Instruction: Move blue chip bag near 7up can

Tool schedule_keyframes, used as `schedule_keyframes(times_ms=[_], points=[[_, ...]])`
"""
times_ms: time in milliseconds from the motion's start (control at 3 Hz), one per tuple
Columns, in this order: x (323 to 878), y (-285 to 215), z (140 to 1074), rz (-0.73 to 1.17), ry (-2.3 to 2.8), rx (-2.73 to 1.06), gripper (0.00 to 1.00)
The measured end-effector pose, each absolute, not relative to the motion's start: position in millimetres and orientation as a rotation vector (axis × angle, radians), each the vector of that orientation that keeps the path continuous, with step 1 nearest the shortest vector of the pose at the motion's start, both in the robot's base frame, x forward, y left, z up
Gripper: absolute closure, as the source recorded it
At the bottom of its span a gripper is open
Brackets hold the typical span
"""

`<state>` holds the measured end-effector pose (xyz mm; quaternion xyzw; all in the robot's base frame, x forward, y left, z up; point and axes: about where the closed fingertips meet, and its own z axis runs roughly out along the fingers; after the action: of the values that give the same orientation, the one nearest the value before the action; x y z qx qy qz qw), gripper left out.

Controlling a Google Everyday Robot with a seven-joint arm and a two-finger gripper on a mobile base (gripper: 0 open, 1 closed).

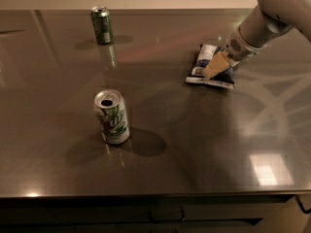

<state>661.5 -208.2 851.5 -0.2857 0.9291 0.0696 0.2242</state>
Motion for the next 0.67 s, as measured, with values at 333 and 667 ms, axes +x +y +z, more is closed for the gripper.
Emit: schedule_keyframes(times_ms=[333,667], points=[[658.8,-206.0,855.7,0.180,2.569,-0.802,0.64],[651.7,-203.4,860.5,0.167,2.571,-0.834,0.87]])
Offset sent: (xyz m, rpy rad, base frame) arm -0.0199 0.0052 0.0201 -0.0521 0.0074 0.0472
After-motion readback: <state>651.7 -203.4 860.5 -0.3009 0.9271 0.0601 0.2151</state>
